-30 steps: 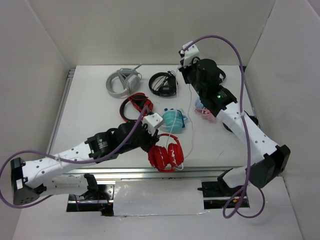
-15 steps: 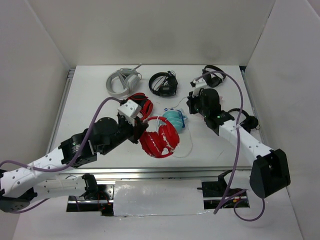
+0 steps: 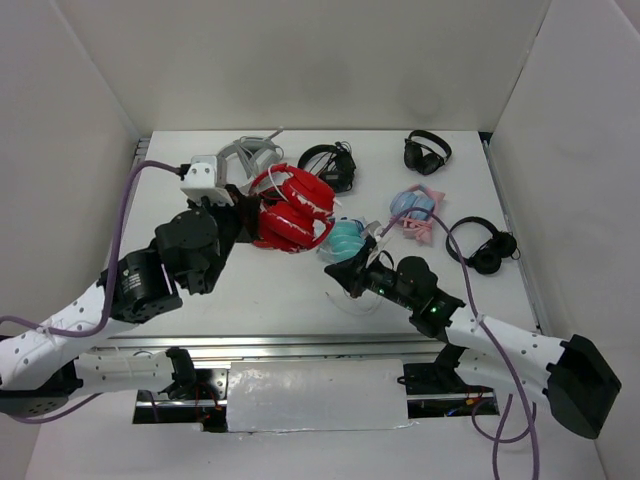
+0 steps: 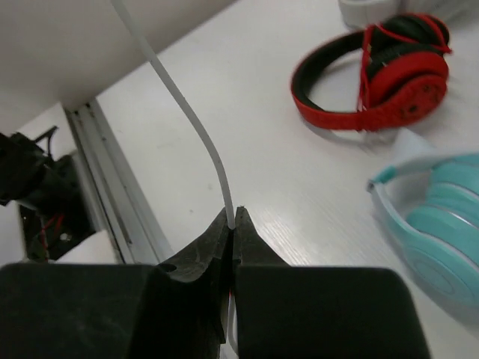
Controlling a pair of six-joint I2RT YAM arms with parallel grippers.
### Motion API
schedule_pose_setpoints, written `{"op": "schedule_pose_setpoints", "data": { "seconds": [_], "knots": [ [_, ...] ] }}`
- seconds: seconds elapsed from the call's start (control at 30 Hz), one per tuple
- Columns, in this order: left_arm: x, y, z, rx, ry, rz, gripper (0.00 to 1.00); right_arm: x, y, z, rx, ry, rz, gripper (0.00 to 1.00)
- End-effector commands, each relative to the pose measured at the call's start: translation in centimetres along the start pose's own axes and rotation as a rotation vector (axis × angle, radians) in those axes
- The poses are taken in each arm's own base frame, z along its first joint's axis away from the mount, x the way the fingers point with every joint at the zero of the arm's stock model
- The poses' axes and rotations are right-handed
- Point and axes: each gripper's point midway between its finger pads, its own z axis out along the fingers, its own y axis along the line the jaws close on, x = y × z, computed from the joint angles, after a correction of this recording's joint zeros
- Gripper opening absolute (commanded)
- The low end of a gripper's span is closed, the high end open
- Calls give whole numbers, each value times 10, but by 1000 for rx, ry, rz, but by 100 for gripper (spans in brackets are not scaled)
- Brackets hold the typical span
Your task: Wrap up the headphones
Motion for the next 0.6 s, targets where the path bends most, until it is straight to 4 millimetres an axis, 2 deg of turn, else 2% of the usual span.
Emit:
{"op": "schedule_pose_setpoints", "data": {
  "seconds": [0.0,0.03,0.07,0.17,0.2,0.33,0.37,0.43,0.47,0.5,0.53,0.57],
  "knots": [
    [-45,14,0,-133,-151,-148,0,-55,44,-1,-102,-190,-26,3],
    [-42,16,4,-164,-149,-124,0,-45,46,-1,-95,-145,-49,3],
    [-44,28,2,-238,-158,-112,0,-41,55,-2,-94,-120,-55,3],
    [-44,48,4,-409,-194,-96,0,-40,58,-8,-50,-119,-83,0],
    [-42,50,4,-435,-186,-70,0,-32,69,-11,-77,-90,-100,0],
    [-42,47,11,-437,-178,-7,0,-35,87,-17,-82,-90,-163,0],
    [-43,46,12,-445,-180,-13,0,-51,82,-16,-15,-122,-171,0],
    [-29,49,19,-476,-146,23,0,-50,80,-17,65,-87,-204,0],
    [-26,51,24,-492,-137,30,0,-65,79,-17,120,-106,-227,0],
    [-15,55,34,-509,-103,54,0,-69,55,-22,277,-106,-248,0],
    [-7,59,41,-509,-65,75,0,-71,52,-23,338,-104,-261,0],
    [4,61,48,-508,-31,82,0,-85,48,-25,396,-127,-261,0]
  ]
}}
